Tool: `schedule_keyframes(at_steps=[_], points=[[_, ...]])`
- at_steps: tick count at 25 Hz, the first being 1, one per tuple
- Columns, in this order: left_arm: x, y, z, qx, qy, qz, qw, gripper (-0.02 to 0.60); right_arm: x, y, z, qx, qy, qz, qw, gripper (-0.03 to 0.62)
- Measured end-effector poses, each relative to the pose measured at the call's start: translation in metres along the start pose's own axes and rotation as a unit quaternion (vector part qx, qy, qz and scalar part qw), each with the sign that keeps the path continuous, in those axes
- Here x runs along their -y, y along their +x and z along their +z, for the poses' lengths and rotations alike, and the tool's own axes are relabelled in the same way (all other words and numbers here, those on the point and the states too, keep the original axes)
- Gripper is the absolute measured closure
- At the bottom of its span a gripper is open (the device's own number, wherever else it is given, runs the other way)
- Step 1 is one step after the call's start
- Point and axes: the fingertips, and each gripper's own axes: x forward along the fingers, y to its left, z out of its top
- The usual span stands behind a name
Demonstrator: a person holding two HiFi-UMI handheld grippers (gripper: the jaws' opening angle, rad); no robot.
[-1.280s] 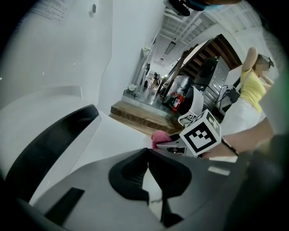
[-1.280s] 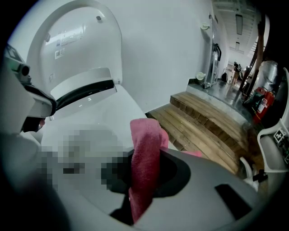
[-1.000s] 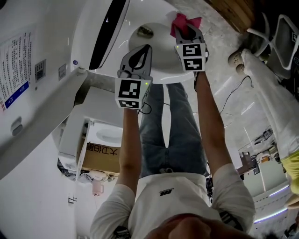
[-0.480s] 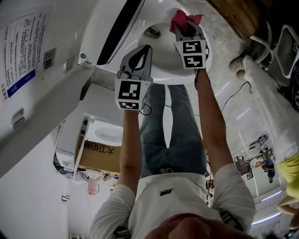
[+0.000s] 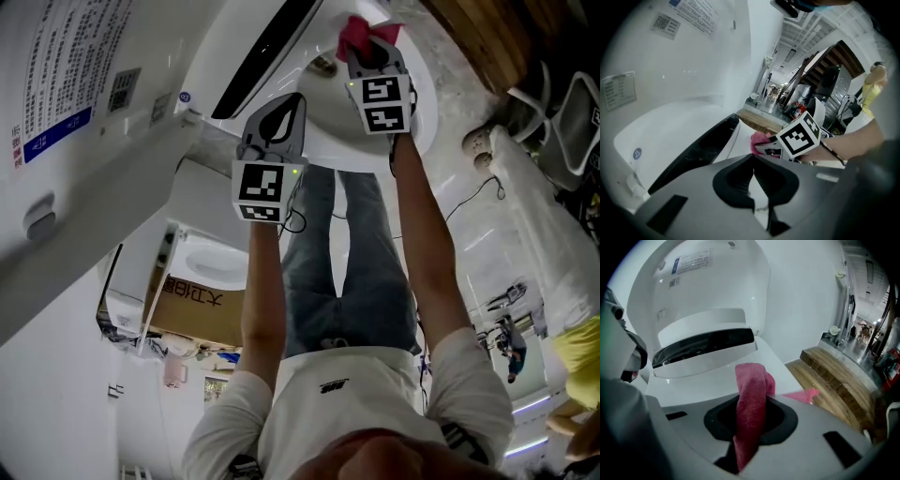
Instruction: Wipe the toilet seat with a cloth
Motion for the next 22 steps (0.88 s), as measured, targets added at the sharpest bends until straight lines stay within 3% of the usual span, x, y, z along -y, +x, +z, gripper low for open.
schedule_keyframes(at_steps=[22], points=[[-0.023, -0.054, -0.039, 0.009, -0.043, 0.053, 0.9976, 0.571, -0.102, 0.006, 0.003, -0.013, -0.04, 0.093, 0.995, 0.543]])
